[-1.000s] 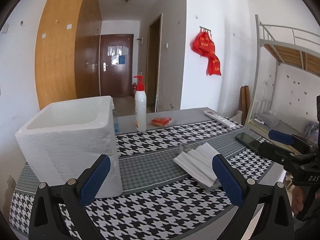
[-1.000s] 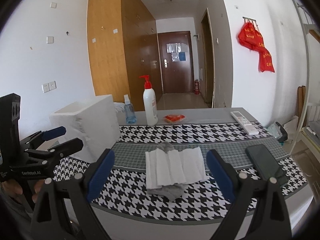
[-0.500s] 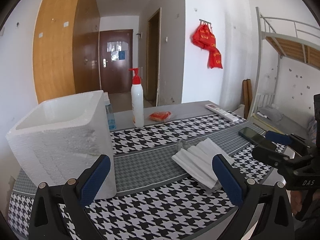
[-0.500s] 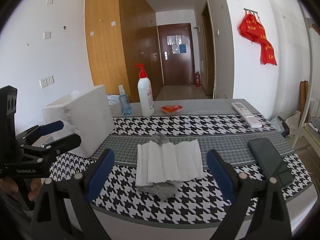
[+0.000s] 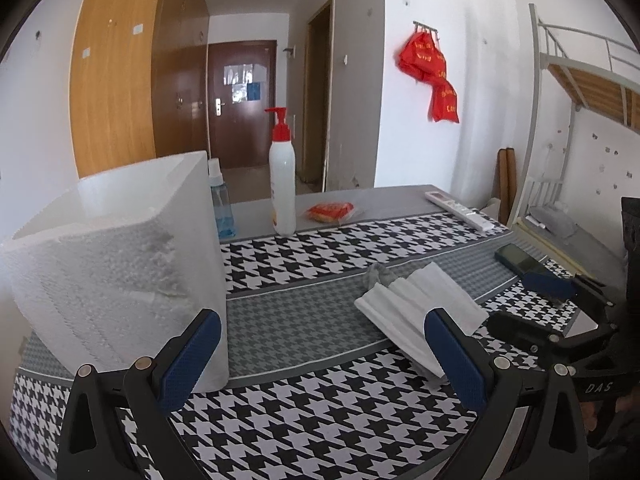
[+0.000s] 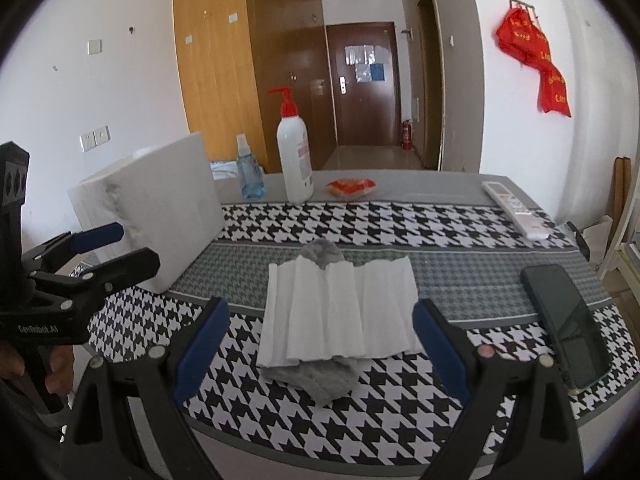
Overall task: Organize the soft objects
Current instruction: 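Move the right tool to the white folded tissues while the left tool approaches the grey sock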
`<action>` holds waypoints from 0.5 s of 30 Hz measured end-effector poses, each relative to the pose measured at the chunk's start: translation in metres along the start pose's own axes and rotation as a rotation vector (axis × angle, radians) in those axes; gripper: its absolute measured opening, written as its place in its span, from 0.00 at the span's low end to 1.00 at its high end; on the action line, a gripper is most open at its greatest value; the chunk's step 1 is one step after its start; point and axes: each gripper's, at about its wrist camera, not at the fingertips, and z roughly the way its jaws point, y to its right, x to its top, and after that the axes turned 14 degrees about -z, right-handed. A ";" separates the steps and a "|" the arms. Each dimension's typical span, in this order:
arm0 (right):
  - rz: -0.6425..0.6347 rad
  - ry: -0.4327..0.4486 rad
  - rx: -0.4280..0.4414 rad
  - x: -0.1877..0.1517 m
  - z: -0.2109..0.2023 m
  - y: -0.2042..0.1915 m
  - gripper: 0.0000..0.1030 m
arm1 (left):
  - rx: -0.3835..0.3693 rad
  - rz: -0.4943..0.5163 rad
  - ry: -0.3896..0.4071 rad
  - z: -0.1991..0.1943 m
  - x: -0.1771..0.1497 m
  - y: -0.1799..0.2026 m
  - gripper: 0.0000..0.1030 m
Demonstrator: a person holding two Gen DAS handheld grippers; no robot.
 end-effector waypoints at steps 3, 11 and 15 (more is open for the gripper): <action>0.001 -0.038 -0.003 -0.002 0.011 0.002 0.92 | 0.014 -0.005 -0.006 0.004 0.000 -0.002 0.99; -0.016 -0.108 0.055 -0.006 0.033 0.000 0.74 | 0.034 -0.011 -0.037 0.015 -0.002 -0.003 0.99; -0.010 -0.131 0.072 -0.008 0.041 0.003 0.63 | 0.038 -0.007 -0.042 0.018 -0.002 -0.001 0.99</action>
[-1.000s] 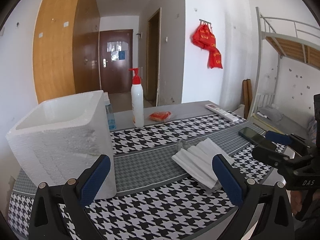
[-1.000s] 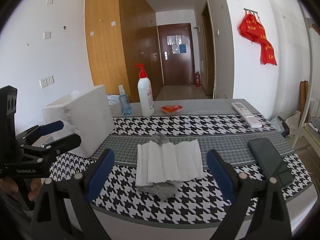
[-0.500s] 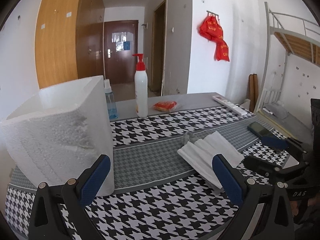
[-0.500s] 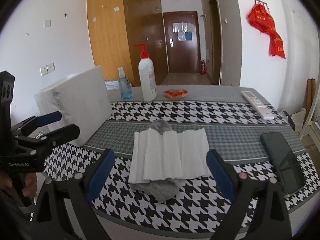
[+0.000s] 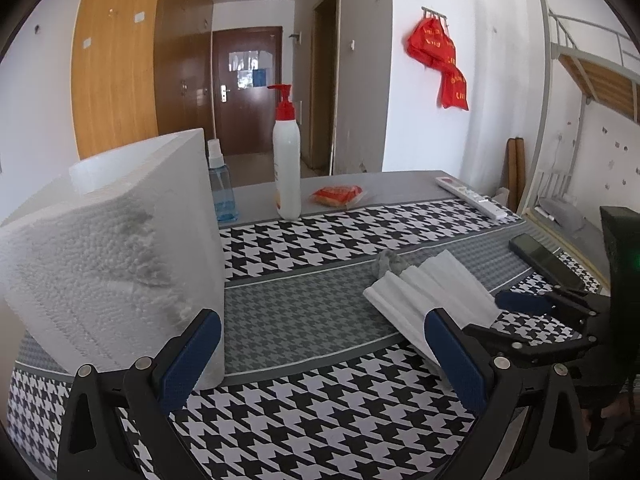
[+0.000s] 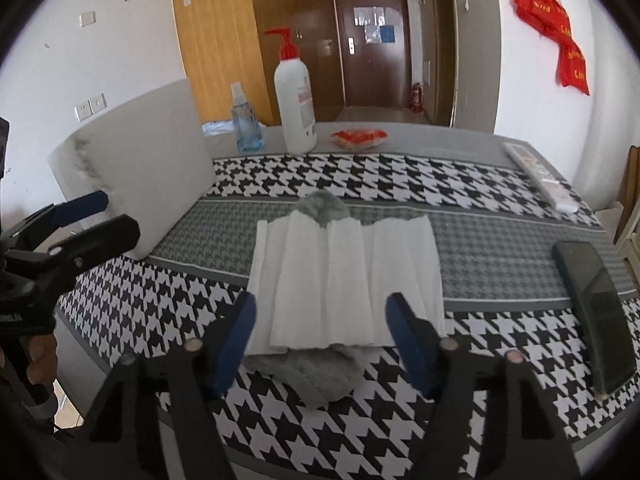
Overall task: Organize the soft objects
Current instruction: 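Move the right tool to the white folded tissues while the left tool approaches the grey sock, then close the right gripper on the white folded tissues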
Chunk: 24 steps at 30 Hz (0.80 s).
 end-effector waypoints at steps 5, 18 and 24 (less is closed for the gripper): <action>0.001 -0.022 0.029 -0.001 0.007 0.002 0.50 | 0.004 0.000 -0.010 0.004 0.000 0.000 0.99; 0.008 -0.070 0.046 -0.008 0.021 0.006 0.17 | 0.014 -0.010 -0.039 0.015 -0.003 0.000 0.99; 0.022 -0.038 0.059 -0.006 0.012 0.011 0.08 | 0.016 -0.017 -0.042 0.016 -0.002 -0.001 0.99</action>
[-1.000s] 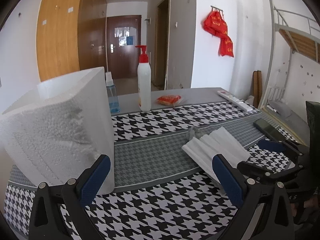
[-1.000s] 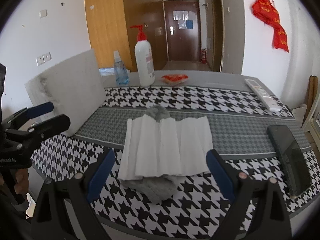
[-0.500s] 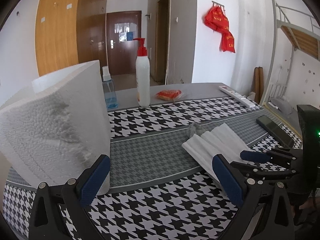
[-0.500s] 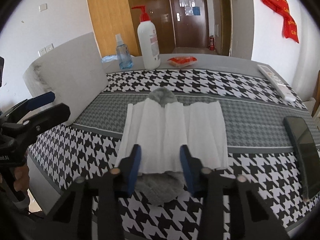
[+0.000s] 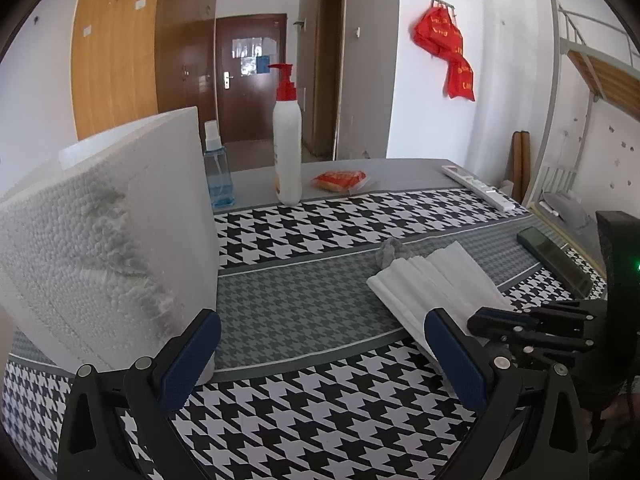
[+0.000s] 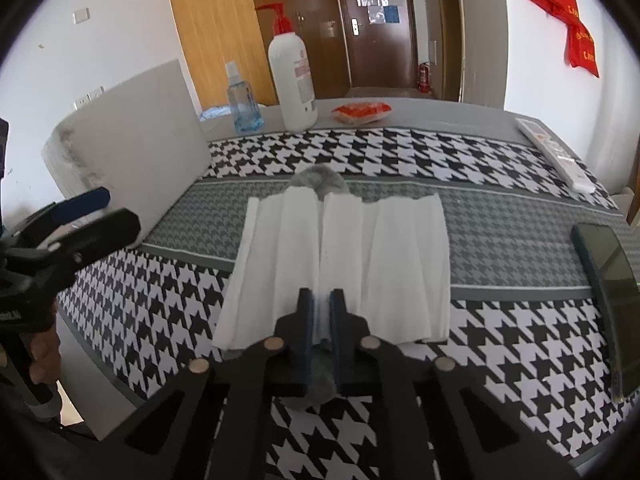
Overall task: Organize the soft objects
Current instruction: 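Close the right gripper on the white folded tissues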
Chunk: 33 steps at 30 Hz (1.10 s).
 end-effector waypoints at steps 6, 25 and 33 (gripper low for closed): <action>0.005 0.031 -0.006 0.003 -0.013 0.003 0.06 | -0.007 0.008 0.002 -0.002 0.000 0.003 0.99; -0.070 0.034 -0.015 0.017 -0.006 -0.024 0.63 | 0.010 -0.009 0.013 -0.007 0.002 -0.008 0.99; -0.123 -0.005 0.005 0.020 0.011 -0.042 0.63 | 0.023 -0.017 0.028 -0.012 0.004 -0.016 0.99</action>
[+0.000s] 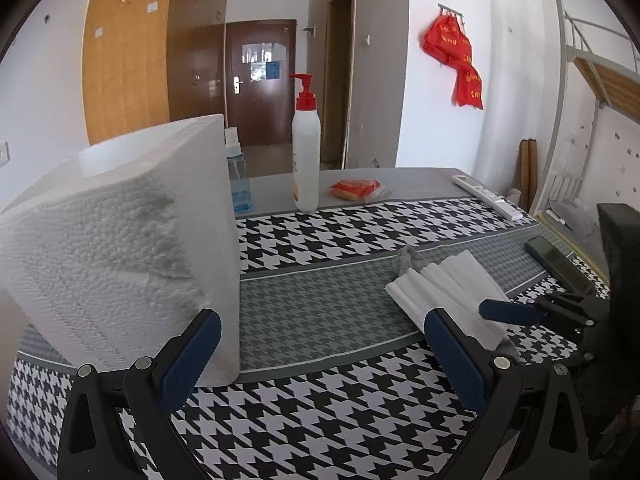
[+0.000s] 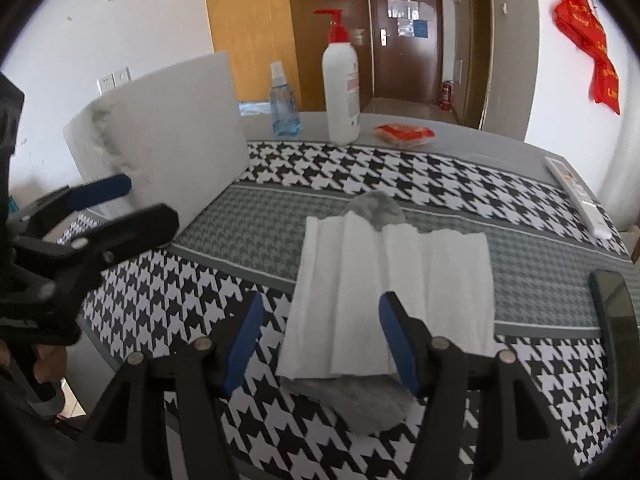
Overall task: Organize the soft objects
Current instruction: 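Close the right gripper on the white folded tissues, then close the left gripper on the grey sock while the right gripper holds the tissues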
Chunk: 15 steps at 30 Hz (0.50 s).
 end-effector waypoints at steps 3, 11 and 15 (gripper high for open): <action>-0.009 -0.022 -0.004 -0.001 0.007 0.000 0.55 | -0.004 -0.003 -0.002 -0.001 -0.001 -0.003 0.99; 0.008 -0.062 -0.008 -0.007 0.016 0.007 0.14 | -0.008 0.000 -0.001 -0.001 -0.001 -0.003 0.99; 0.030 -0.045 0.009 -0.006 0.010 0.011 0.09 | -0.012 0.002 -0.006 0.000 -0.001 -0.001 0.99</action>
